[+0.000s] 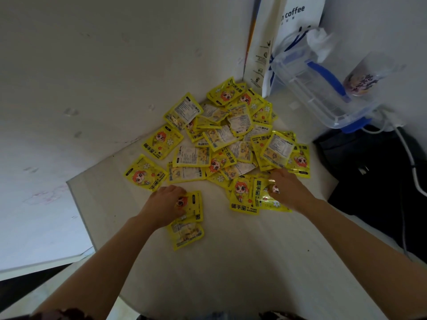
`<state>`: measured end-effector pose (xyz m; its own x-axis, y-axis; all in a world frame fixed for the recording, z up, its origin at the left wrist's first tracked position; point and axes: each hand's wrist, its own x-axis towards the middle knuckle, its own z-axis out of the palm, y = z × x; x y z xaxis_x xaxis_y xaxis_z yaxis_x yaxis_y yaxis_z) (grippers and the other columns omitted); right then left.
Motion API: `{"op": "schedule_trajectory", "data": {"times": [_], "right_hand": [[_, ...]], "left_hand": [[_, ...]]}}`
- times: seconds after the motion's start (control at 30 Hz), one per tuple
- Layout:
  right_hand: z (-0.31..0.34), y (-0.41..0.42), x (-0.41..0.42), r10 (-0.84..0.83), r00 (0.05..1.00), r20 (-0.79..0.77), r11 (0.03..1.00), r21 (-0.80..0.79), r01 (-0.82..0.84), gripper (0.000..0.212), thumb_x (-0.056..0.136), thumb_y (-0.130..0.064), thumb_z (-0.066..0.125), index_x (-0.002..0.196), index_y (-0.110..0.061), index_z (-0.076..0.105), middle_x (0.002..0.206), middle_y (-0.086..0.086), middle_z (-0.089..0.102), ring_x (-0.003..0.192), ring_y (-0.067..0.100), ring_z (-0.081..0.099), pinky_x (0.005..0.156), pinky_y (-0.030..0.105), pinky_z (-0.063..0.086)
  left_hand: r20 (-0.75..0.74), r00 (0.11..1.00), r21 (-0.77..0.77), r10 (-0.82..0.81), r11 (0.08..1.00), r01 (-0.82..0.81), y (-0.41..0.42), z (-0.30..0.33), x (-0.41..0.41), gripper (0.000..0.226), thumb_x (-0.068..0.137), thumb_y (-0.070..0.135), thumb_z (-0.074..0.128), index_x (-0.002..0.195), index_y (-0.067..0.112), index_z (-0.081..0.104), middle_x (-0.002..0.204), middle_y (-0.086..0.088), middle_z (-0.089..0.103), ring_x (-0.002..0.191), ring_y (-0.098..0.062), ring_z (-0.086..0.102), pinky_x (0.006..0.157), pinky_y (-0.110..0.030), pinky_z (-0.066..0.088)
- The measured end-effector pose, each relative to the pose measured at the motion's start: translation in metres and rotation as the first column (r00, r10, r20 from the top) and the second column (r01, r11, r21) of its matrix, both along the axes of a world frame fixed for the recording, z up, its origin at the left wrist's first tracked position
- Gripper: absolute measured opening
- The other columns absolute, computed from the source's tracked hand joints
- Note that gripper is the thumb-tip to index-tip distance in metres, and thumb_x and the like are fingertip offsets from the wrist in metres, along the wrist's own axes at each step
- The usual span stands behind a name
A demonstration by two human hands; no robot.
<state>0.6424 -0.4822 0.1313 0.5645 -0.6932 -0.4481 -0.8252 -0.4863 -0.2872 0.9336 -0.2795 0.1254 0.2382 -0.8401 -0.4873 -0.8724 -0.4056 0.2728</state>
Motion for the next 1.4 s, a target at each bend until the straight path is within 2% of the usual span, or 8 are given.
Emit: {"op": "schedule_trajectory", "data": {"times": [0.23, 0.5, 0.73, 0.83, 1.0, 1.1, 1.27, 1.4], "right_hand": [[0.002, 0.004, 0.001, -0.052, 0.993, -0.105, 0.999, -0.014, 0.051, 0.057, 0.087, -0.036, 0.062, 0.138, -0.022, 0.038, 0.137, 0.011, 0.039, 0.122, 0.037, 0.041, 0.092, 0.049, 0.045], [-0.005, 0.001, -0.005, -0.081, 0.988, -0.134, 0.995, 0.052, 0.089, 0.078, 0.073, -0.047, 0.072, 0.139, -0.027, 0.036, 0.131, 0.010, 0.043, 0.121, 0.034, 0.038, 0.095, 0.047, 0.042], [0.005, 0.012, -0.009, -0.152, 0.988, -0.023, 0.987, 0.056, 0.153, 0.054, 0.077, -0.030, 0.074, 0.121, -0.016, 0.047, 0.118, 0.012, 0.047, 0.113, 0.034, 0.044, 0.088, 0.044, 0.046], [0.009, 0.017, -0.014, -0.170, 0.984, 0.046, 0.976, 0.148, 0.162, 0.035, 0.078, -0.024, 0.073, 0.098, -0.020, 0.044, 0.100, 0.011, 0.060, 0.094, 0.030, 0.058, 0.075, 0.040, 0.048], [0.018, 0.024, -0.019, -0.244, 0.963, 0.115, 0.950, 0.229, 0.213, 0.034, 0.077, -0.024, 0.074, 0.097, -0.020, 0.047, 0.087, 0.004, 0.059, 0.078, 0.020, 0.056, 0.060, 0.029, 0.043], [0.024, 0.030, -0.016, -0.391, 0.898, 0.200, 0.896, 0.307, 0.322, 0.029, 0.078, -0.021, 0.074, 0.096, -0.018, 0.051, 0.081, -0.007, 0.058, 0.071, 0.005, 0.056, 0.053, 0.020, 0.037], [0.023, 0.044, 0.005, -0.667, 0.702, 0.250, 0.692, 0.557, 0.459, 0.027, 0.080, -0.013, 0.073, 0.102, -0.007, 0.061, 0.093, 0.008, 0.067, 0.077, 0.018, 0.065, 0.063, 0.027, 0.050], [0.005, 0.053, 0.026, -0.780, 0.594, 0.196, 0.575, 0.597, 0.559, 0.026, 0.079, -0.016, 0.074, 0.102, -0.006, 0.064, 0.098, 0.014, 0.069, 0.087, 0.028, 0.068, 0.080, 0.043, 0.057]], "left_hand": [[0.022, 0.999, 0.021, 0.032, 0.999, -0.033, 0.001, -0.006, -0.004, 0.076, 0.074, 0.044, 0.074, 0.140, 0.030, 0.038, 0.135, 0.003, 0.043, 0.124, -0.024, 0.040, 0.105, -0.039, 0.034], [0.057, 0.994, -0.001, 0.094, 0.996, -0.094, 0.002, -0.009, -0.010, 0.066, 0.071, 0.046, 0.075, 0.128, 0.024, 0.049, 0.117, -0.001, 0.044, 0.111, -0.023, 0.046, 0.099, -0.040, 0.039], [0.042, 0.989, -0.058, 0.140, 0.989, -0.137, 0.008, -0.004, -0.016, 0.053, 0.071, 0.039, 0.075, 0.112, 0.022, 0.047, 0.108, 0.002, 0.049, 0.101, -0.022, 0.053, 0.086, -0.038, 0.046], [-0.043, 0.967, -0.029, 0.253, 0.967, -0.254, 0.015, 0.001, -0.018, 0.041, 0.074, 0.036, 0.072, 0.100, 0.025, 0.043, 0.092, 0.002, 0.059, 0.086, -0.024, 0.061, 0.070, -0.037, 0.051], [-0.199, 0.842, -0.005, 0.501, 0.859, -0.512, 0.031, 0.006, -0.015, 0.047, 0.067, 0.035, 0.082, 0.095, 0.024, 0.046, 0.081, -0.001, 0.059, 0.068, -0.021, 0.060, 0.058, -0.035, 0.054], [-0.399, 0.643, 0.022, 0.653, 0.708, -0.706, 0.040, 0.013, -0.020, 0.044, 0.066, 0.026, 0.086, 0.089, 0.009, 0.053, 0.080, -0.007, 0.062, 0.068, -0.026, 0.064, 0.054, -0.033, 0.054], [-0.665, -0.087, 0.404, 0.742, 0.260, -0.877, 0.054, 0.012, -0.035, 0.041, 0.066, 0.011, 0.084, 0.103, 0.003, 0.067, 0.097, -0.020, 0.073, 0.078, -0.034, 0.070, 0.073, -0.050, 0.058], [-0.618, -0.313, 0.555, 0.721, 0.119, -0.823, 0.056, 0.009, -0.050, 0.036, 0.072, 0.007, 0.080, 0.106, 0.002, 0.068, 0.099, -0.020, 0.073, 0.084, -0.033, 0.071, 0.069, -0.048, 0.059]]}}
